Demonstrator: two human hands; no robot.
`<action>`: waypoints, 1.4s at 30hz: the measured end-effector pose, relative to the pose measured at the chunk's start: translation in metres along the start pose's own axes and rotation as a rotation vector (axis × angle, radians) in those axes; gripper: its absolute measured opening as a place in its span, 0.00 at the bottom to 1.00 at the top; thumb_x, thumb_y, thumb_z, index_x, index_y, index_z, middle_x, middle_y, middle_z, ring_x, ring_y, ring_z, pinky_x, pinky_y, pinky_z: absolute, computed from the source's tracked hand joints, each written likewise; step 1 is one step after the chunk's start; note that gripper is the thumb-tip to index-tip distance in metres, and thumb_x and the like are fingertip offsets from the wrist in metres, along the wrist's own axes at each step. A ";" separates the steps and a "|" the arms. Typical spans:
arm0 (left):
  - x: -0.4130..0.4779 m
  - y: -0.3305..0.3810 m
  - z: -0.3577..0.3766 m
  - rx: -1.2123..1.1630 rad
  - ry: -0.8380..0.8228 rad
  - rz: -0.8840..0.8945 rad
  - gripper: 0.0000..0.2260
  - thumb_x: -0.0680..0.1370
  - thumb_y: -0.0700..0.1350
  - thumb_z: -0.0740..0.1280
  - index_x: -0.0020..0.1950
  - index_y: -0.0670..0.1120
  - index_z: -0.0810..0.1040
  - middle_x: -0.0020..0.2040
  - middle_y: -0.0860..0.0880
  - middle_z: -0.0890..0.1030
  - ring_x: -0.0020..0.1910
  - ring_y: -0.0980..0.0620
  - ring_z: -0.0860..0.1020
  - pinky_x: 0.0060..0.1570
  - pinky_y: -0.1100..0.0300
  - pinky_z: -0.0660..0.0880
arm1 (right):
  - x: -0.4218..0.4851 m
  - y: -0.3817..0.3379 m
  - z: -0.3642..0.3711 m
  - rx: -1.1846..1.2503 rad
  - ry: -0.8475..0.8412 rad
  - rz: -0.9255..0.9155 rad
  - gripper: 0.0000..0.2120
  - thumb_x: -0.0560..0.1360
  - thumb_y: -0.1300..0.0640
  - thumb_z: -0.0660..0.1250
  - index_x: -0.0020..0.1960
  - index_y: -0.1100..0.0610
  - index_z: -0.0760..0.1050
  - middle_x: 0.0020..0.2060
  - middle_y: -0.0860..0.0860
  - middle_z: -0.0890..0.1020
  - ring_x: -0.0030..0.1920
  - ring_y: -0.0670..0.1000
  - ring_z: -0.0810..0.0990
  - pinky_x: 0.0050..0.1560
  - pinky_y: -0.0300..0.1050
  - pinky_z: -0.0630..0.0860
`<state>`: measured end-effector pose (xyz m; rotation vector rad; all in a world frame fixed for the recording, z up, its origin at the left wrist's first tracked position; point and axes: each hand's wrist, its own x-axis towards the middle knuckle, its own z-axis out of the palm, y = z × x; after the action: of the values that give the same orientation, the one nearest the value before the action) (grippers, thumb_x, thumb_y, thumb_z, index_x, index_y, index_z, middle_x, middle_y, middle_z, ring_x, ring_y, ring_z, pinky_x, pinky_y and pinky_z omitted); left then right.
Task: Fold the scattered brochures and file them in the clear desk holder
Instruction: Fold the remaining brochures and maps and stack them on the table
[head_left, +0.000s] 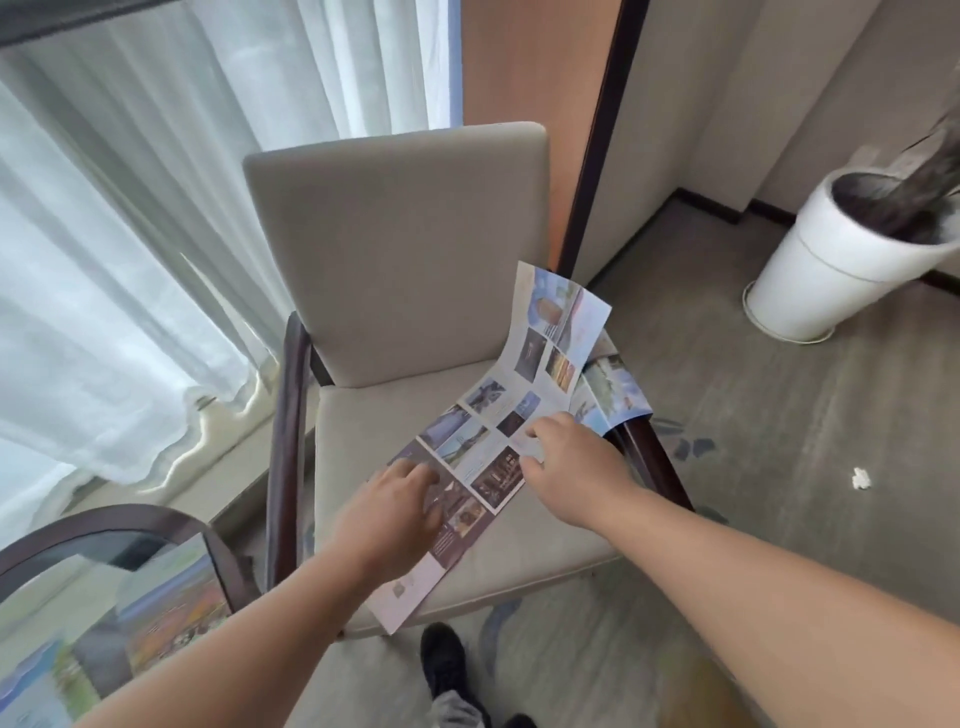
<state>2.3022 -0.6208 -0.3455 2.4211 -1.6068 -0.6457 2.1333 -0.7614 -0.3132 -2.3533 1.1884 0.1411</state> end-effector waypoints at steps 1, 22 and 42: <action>0.013 0.003 -0.002 -0.006 -0.005 0.015 0.17 0.79 0.53 0.59 0.67 0.52 0.71 0.64 0.51 0.74 0.61 0.49 0.74 0.57 0.56 0.72 | 0.009 0.006 -0.006 0.002 0.011 0.016 0.17 0.79 0.51 0.58 0.66 0.55 0.71 0.64 0.53 0.73 0.58 0.56 0.76 0.54 0.52 0.76; 0.159 0.034 0.032 -0.090 -0.085 -0.044 0.14 0.81 0.51 0.59 0.65 0.51 0.74 0.64 0.51 0.75 0.58 0.49 0.76 0.54 0.55 0.74 | 0.239 0.134 -0.062 0.079 -0.100 0.325 0.28 0.77 0.44 0.65 0.73 0.53 0.67 0.77 0.58 0.56 0.66 0.61 0.72 0.60 0.50 0.69; 0.184 0.106 -0.019 -0.240 0.156 -0.413 0.36 0.77 0.61 0.59 0.79 0.49 0.48 0.71 0.44 0.71 0.65 0.44 0.73 0.55 0.51 0.71 | 0.167 0.000 -0.131 0.739 0.002 -0.002 0.19 0.75 0.56 0.65 0.56 0.71 0.76 0.55 0.64 0.82 0.53 0.63 0.81 0.57 0.63 0.77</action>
<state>2.2827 -0.8325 -0.3375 2.5576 -0.9177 -0.6460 2.2190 -0.9448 -0.2498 -1.7003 1.0090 -0.2620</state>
